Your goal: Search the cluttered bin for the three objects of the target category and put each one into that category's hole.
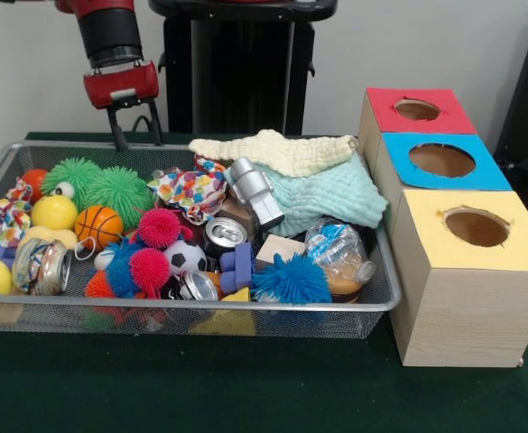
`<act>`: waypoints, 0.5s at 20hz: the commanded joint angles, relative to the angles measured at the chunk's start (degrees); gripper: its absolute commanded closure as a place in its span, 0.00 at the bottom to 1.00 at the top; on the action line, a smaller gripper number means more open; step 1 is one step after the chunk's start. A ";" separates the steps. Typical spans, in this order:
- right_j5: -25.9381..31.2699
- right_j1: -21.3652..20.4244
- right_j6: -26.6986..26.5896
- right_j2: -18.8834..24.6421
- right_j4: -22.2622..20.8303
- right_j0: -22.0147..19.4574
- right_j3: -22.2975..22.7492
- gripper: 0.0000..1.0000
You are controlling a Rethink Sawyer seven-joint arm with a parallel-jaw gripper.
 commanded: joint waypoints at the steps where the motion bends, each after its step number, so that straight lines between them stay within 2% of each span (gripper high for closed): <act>1: 44.89 8.82 -9.44 14.98 19.48 -1.15 -16.91 0.00; 6: 50.25 6.17 -12.81 15.42 26.51 -0.57 -16.43 0.00; 10: 53.89 3.56 -13.49 16.34 29.69 0.03 -15.87 0.00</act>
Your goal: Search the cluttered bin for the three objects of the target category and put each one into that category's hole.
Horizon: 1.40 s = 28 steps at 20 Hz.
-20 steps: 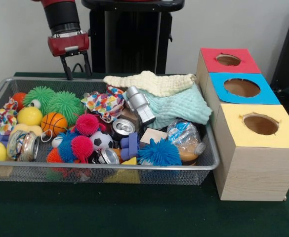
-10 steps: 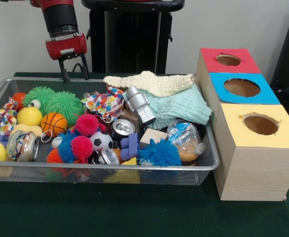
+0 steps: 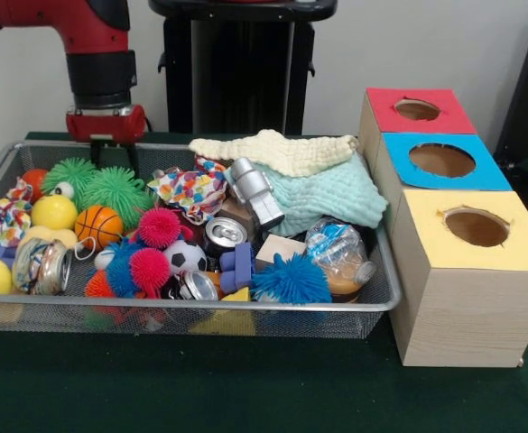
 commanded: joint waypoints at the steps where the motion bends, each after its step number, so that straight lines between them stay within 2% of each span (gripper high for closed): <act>1: 19.58 1.76 -13.29 7.41 6.86 0.59 -9.78 0.00; 7: 22.87 -0.29 -12.70 10.13 7.43 0.25 -10.54 0.00; 14: 25.69 -3.89 -12.06 11.27 9.10 0.12 -9.01 0.00; 28: 29.85 -15.44 -11.95 14.28 16.42 -1.04 -4.03 0.00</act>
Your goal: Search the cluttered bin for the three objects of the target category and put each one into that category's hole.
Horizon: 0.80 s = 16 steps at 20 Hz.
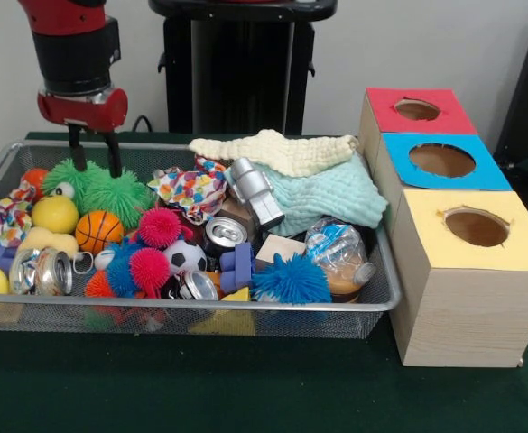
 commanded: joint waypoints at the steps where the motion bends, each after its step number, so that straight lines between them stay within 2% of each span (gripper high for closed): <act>1: 8.31 -7.24 -11.88 5.40 4.12 -1.06 -0.63 0.00; 7: 6.28 -2.36 -11.67 4.45 1.26 -0.21 -3.48 0.00; 11: 4.71 2.43 -12.18 3.94 -1.14 0.18 -6.95 0.00; 16: -0.10 7.90 -11.05 2.55 -4.93 0.59 -9.62 0.00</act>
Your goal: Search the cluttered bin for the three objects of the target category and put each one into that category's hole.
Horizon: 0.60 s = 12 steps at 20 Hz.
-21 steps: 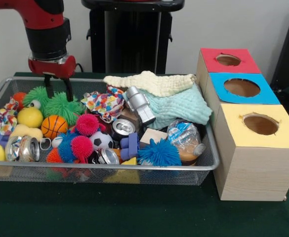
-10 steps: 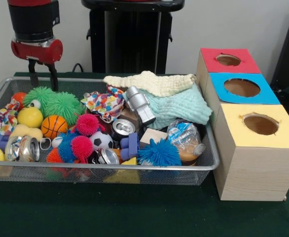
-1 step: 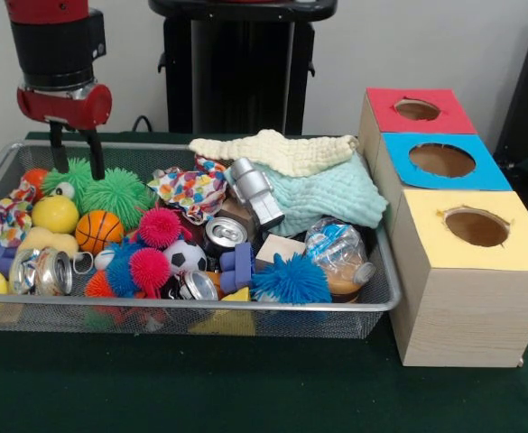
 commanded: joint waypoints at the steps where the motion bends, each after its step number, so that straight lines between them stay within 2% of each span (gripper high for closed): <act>1: -2.22 8.22 -10.83 1.09 -6.64 0.63 -6.92 0.00; 8: -3.37 10.96 -11.82 1.90 -9.33 -0.65 -9.61 0.00; 12: -2.48 8.75 -12.16 2.31 -9.50 -1.59 -9.45 0.00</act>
